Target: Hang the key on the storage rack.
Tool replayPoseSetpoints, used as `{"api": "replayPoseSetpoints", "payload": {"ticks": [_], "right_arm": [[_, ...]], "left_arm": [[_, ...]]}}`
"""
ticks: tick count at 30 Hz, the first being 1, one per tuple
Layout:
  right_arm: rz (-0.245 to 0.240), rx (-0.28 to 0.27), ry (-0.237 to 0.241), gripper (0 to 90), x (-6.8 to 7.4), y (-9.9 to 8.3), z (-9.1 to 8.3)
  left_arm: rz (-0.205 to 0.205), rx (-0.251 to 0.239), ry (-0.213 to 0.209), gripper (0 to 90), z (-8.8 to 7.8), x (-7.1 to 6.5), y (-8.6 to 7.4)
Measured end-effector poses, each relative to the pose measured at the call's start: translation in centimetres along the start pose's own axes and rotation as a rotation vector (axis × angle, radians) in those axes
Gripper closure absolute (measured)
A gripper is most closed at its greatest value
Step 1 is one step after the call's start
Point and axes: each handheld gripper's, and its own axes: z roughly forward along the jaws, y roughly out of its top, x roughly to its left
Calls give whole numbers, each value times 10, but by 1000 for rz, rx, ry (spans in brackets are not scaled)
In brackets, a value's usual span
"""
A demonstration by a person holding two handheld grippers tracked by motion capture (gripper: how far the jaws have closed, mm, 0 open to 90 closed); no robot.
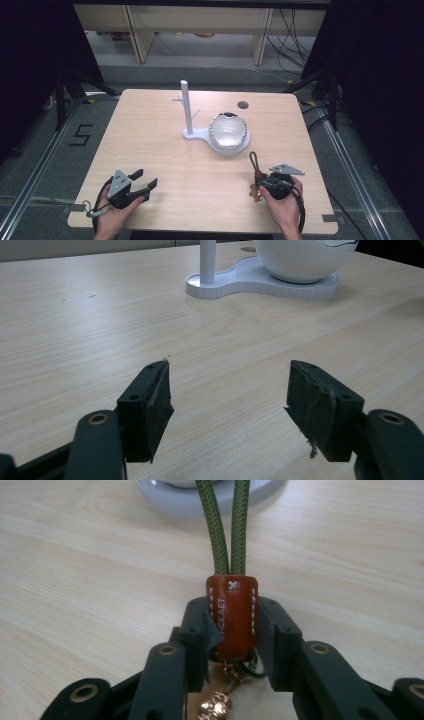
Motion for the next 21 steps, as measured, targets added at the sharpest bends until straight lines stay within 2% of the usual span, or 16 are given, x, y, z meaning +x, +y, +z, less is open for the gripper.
{"api": "replayPoseSetpoints", "payload": {"ticks": [2, 3, 4, 5, 6, 7, 8, 9, 12, 14, 15, 16, 17, 18, 19, 21], "right_arm": [[-3, -18, 15, 682, 1, -1, 0], [-16, -59, 11, 682, 3, -2, -1], [-26, -69, -2, 682, 4, -2, -2], [-23, -93, 15, 682, 5, -2, -3], [-37, -110, 5, 682, 5, -2, -2], [-17, -114, -4, 683, 9, -2, -3], [-17, -114, -4, 683, 9, -2, -3], [-46, -153, 25, 683, 9, -1, -5], [-46, -173, 31, 683, 11, -1, -6], [-52, -195, 30, 683, 14, -1, -6], [-66, -206, 21, 683, 16, -2, -6], [-61, -231, 39, 683, 18, -2, -5], [-65, -226, 43, 683, 19, -2, -6], [-75, -246, 33, 683, 19, -2, -4], [-57, -249, 34, 682, 21, -2, -5], [-65, -261, 53, 682, 22, -1, -6]], "left_arm": [[0, -1, 1, 334, 0, 0, 0], [0, -1, 0, 334, 0, 0, 0], [0, -1, 0, 334, 0, 0, 0], [-1, -2, 0, 335, 0, 0, 0], [-2, -2, 1, 335, 0, 0, 0], [-1, 7, 8, 335, -1, 0, 0], [-1, 7, 8, 336, -1, 0, 0], [-5, 3, 9, 335, -1, 0, 0], [-9, 0, 12, 331, -1, 0, 0], [2, -8, 7, 330, -1, 1, 0], [1, -9, 5, 330, -1, 1, 0], [-6, -7, 7, 329, -1, 1, 0], [-10, -2, 12, 330, -1, 0, 0], [-7, -1, 12, 330, -1, 0, 0], [-7, -2, 13, 330, -1, 0, 0], [-11, -3, 11, 330, -1, 0, 0]]}}
